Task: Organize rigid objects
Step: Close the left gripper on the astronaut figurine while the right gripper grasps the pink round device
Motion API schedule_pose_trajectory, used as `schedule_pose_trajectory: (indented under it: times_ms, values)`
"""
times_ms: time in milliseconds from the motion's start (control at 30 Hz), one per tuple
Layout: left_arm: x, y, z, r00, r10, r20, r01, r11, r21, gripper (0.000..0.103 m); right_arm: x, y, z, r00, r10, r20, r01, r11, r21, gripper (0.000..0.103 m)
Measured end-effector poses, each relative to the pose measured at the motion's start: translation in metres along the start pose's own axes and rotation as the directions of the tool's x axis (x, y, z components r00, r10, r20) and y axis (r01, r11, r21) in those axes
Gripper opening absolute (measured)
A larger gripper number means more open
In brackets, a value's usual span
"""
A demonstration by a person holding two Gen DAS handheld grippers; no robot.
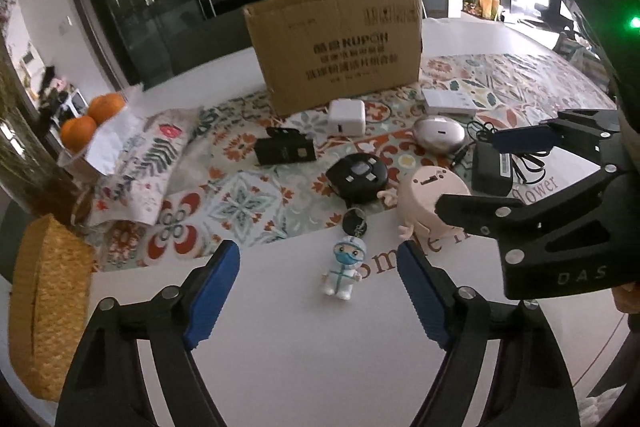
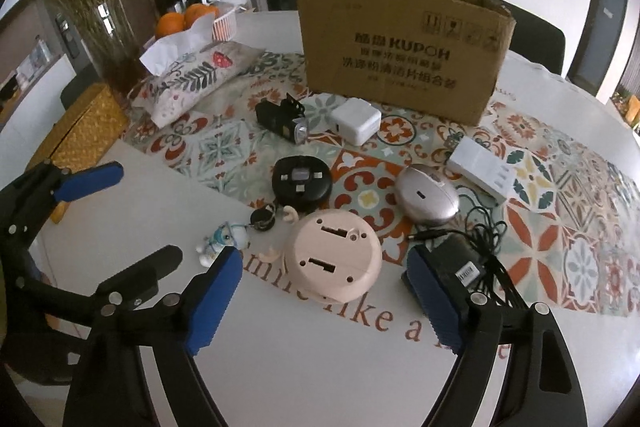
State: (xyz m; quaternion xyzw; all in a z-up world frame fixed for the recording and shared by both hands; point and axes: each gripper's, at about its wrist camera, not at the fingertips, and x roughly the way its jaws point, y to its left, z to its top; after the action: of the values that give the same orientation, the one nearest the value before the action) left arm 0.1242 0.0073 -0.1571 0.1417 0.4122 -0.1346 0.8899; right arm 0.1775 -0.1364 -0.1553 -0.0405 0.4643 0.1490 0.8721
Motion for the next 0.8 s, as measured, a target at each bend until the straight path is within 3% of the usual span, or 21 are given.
schedule_pose_trajectory:
  times_ms: [367,800]
  values:
    - [0.033,0.000,-0.005,0.995,-0.077,-0.061,0.077,0.997,-0.008,0.064,0.028,-0.005,0.008,1.000,0.013,-0.019,-0.013,1.000,0.007,0.081]
    - [0.060,-0.003,-0.007,0.984,-0.145,-0.106,0.144,0.989,-0.020,0.050,0.052,-0.016,0.005,0.996,0.065,-0.054,-0.060,0.993,0.103,0.081]
